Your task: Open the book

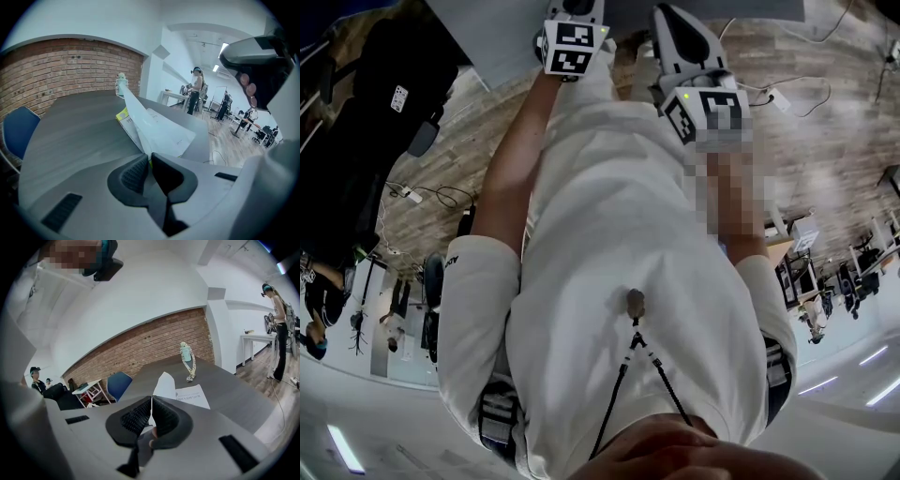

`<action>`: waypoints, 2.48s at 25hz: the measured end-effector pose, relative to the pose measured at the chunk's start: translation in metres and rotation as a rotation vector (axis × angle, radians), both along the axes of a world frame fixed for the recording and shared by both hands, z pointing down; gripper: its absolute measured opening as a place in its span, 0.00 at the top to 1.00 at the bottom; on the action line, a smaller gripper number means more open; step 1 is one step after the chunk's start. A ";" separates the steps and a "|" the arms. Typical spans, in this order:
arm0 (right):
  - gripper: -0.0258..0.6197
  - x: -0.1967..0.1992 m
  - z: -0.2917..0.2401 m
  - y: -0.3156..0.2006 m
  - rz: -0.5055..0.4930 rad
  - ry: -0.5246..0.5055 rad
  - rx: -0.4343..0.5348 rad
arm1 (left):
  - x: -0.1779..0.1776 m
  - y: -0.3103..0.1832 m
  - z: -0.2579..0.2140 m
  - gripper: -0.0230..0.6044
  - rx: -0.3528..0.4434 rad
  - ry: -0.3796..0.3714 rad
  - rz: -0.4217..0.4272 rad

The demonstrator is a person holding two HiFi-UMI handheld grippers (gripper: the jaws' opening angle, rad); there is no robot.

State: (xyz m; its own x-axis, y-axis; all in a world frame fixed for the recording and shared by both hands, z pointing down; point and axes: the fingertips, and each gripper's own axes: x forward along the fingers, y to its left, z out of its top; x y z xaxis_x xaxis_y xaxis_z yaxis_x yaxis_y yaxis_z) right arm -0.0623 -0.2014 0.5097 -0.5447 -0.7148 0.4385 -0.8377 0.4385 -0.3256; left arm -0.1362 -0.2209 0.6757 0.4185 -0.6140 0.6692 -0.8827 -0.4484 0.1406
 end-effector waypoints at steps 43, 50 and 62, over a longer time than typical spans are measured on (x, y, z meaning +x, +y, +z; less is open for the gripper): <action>0.90 -0.037 -0.023 -0.006 -0.083 0.059 0.053 | -0.097 0.024 0.005 0.89 -0.063 -0.044 -0.175; 0.90 -0.046 -0.018 -0.007 -0.087 0.058 0.049 | -0.126 0.028 0.016 0.89 -0.081 -0.075 -0.217; 0.90 -0.043 -0.022 -0.009 -0.083 0.063 0.046 | -0.128 0.037 0.020 0.89 -0.114 -0.054 -0.246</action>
State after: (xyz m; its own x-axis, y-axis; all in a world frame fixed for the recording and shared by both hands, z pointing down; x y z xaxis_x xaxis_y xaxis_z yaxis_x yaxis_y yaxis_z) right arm -0.1051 -0.2102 0.4876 -0.5753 -0.6888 0.4412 -0.8160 0.5206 -0.2512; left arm -0.2642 -0.1838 0.6957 0.2280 -0.6124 0.7570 -0.9707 -0.2037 0.1275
